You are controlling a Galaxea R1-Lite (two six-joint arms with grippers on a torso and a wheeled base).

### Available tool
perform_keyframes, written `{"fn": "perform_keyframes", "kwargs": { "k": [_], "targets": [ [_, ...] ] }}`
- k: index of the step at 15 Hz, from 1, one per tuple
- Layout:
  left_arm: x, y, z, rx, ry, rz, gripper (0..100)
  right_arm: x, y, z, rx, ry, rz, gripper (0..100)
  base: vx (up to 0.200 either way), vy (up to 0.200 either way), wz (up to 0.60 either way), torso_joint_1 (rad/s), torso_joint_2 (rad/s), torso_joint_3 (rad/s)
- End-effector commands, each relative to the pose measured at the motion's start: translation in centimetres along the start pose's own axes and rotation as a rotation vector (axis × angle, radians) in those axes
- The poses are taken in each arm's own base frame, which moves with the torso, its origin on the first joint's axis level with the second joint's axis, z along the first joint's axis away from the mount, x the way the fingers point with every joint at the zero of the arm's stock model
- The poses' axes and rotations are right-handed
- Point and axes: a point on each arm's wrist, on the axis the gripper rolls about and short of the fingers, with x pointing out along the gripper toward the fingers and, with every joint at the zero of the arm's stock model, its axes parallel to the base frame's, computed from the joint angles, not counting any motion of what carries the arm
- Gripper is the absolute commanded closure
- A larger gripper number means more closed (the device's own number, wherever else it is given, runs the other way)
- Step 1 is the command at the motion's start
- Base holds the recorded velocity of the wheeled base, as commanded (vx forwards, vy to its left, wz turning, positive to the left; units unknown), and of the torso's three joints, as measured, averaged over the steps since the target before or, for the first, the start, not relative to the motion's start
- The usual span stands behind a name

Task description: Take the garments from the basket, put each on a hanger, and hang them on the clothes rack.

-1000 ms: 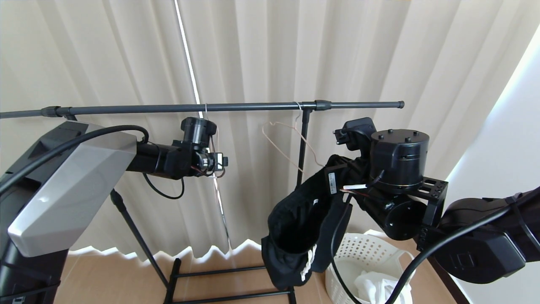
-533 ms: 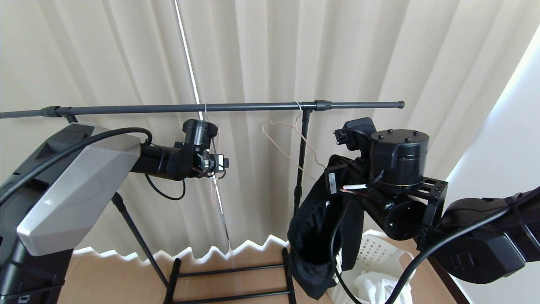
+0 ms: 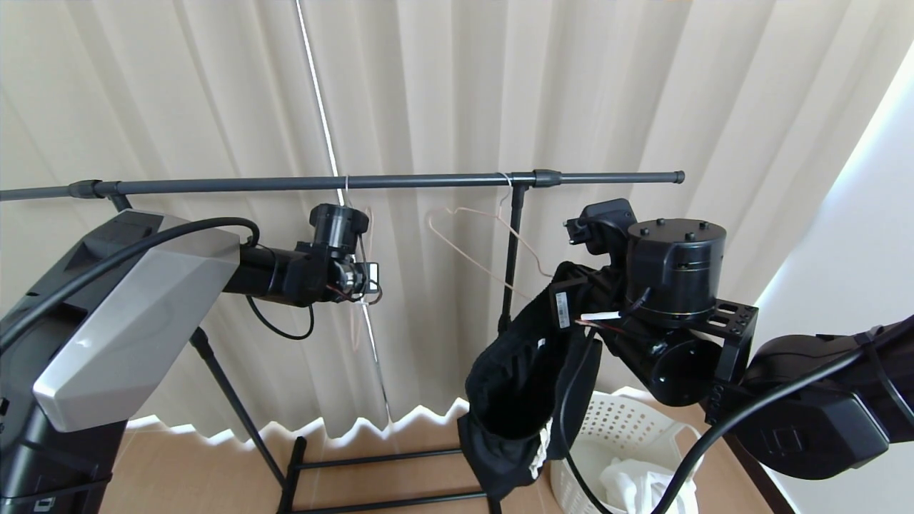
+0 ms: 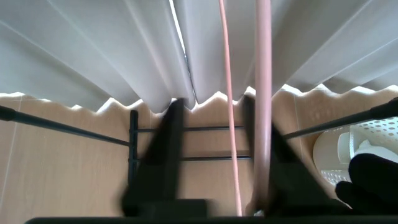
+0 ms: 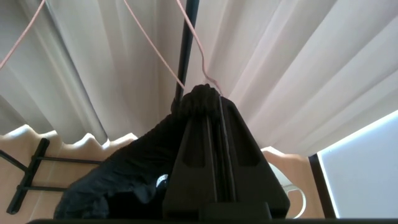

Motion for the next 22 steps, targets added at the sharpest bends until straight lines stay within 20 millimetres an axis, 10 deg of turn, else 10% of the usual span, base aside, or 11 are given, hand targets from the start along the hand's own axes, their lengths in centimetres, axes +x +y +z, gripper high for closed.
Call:
{"fn": "perform_keyframes", "kwargs": {
  "k": [1,13,22],
  "targets": [
    [0.1,0.1,0.0,-0.001,0.001,0.005,100,0.0,0.0,-0.1,-0.001,0.002,0.001,100,0.000,0.000,0.00,0.000,0.00,0.000],
    [-0.6,0.4,0.6,-0.017,-0.018,0.033,100,-0.1,0.0,-0.3,0.008,-0.016,-0.001,100,0.000,0.000,0.00,0.000,0.00,0.000],
    [-5.6,-0.7,1.6,0.000,-0.045,-0.015,100,-0.1,0.0,-0.4,0.005,-0.012,-0.001,100,0.000,0.000,0.00,0.000,0.00,0.000]
  ]
}}
